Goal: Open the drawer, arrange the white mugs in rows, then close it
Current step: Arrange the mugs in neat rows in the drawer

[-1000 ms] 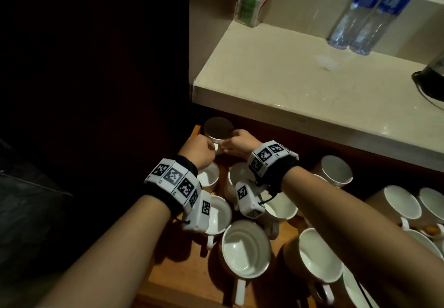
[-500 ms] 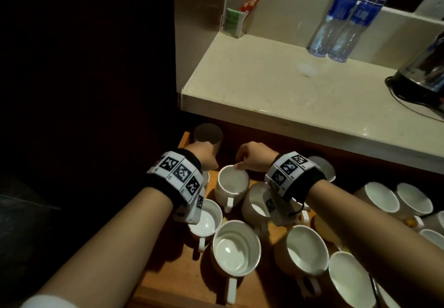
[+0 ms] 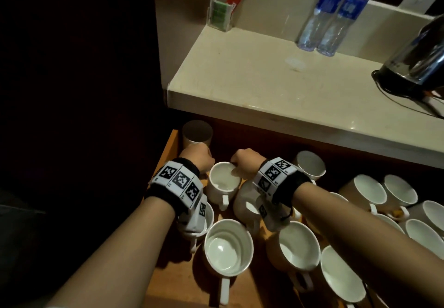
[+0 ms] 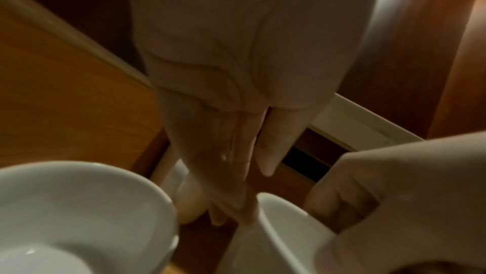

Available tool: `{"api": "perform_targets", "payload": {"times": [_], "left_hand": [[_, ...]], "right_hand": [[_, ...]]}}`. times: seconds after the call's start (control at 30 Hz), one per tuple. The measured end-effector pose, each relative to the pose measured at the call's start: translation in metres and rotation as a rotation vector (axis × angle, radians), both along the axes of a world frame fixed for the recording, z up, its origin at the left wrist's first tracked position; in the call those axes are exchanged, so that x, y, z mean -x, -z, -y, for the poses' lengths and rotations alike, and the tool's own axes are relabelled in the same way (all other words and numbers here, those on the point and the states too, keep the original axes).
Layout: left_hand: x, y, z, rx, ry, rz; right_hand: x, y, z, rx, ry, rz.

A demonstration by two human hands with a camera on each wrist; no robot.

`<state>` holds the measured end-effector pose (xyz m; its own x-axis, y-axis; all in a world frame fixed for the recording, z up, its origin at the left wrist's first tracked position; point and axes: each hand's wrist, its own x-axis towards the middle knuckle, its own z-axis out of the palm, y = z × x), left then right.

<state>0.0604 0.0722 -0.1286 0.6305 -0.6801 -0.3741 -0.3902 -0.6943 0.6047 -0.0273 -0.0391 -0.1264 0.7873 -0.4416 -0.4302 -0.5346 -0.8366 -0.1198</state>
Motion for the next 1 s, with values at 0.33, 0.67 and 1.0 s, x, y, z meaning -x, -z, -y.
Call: {"api": "perform_targets", "payload": {"times": [0.33,0.67,1.0], "left_hand": [[0.003,0.012,0.006,0.004,-0.018,0.017],[0.003,0.018,0.013,0.077,-0.162,-0.118],[0.004,0.020,0.019,0.132,-0.224,-0.133]], "right_hand": [[-0.014,-0.001,0.013,0.017,0.068,0.057],[-0.009,-0.005,0.011,-0.169,0.306,0.047],[-0.009,0.008,0.010,-0.498,0.749,0.239]]}}
